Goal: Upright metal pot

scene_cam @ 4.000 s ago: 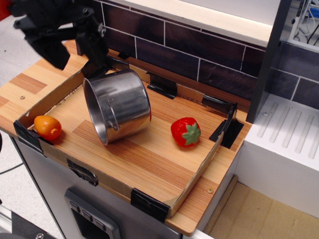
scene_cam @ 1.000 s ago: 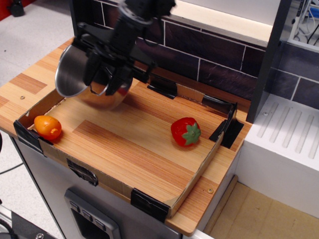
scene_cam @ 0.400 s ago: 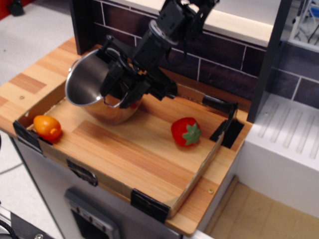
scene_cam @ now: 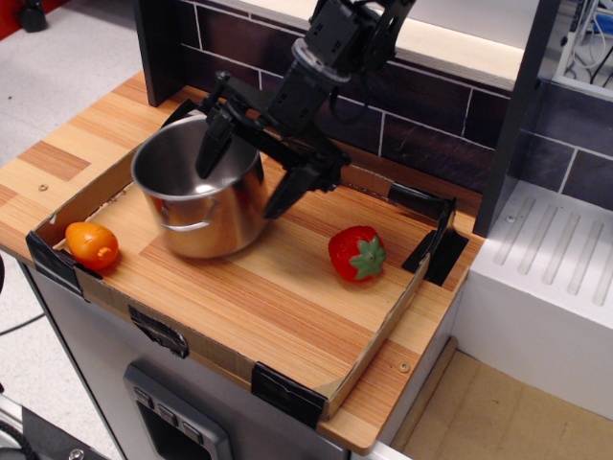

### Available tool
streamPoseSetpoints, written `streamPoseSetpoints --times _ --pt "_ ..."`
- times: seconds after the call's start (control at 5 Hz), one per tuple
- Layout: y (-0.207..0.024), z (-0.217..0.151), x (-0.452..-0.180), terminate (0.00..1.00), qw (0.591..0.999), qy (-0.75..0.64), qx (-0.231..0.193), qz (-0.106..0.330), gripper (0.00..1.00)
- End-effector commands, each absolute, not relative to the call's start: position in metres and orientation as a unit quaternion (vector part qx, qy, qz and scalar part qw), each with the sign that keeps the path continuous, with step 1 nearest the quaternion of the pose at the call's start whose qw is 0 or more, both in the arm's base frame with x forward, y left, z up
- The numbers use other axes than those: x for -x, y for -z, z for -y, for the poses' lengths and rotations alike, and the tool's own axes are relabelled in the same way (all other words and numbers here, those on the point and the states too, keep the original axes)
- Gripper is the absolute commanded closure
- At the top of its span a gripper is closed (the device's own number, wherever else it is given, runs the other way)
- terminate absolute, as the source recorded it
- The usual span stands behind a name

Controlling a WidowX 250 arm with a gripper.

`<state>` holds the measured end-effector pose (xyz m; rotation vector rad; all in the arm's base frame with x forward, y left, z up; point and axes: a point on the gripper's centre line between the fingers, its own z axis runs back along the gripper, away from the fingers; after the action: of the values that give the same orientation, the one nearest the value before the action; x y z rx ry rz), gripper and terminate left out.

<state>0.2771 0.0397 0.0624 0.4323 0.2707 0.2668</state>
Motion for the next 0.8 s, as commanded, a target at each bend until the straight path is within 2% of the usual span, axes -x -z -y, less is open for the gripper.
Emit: streamPoseSetpoints --times 0.0,0.4,0.6 --pt "-0.088 -0.046 -0.286 0.00 0.976 -0.129 -0.174 -0.036 0.00" --pt "-0.114 -0.050 -0.287 0.00 0.982 -0.126 -0.139 0.018 0.00" --pt "-0.127 -0.053 -0.286 0.00 0.987 -0.122 -0.102 0.017 0.00"
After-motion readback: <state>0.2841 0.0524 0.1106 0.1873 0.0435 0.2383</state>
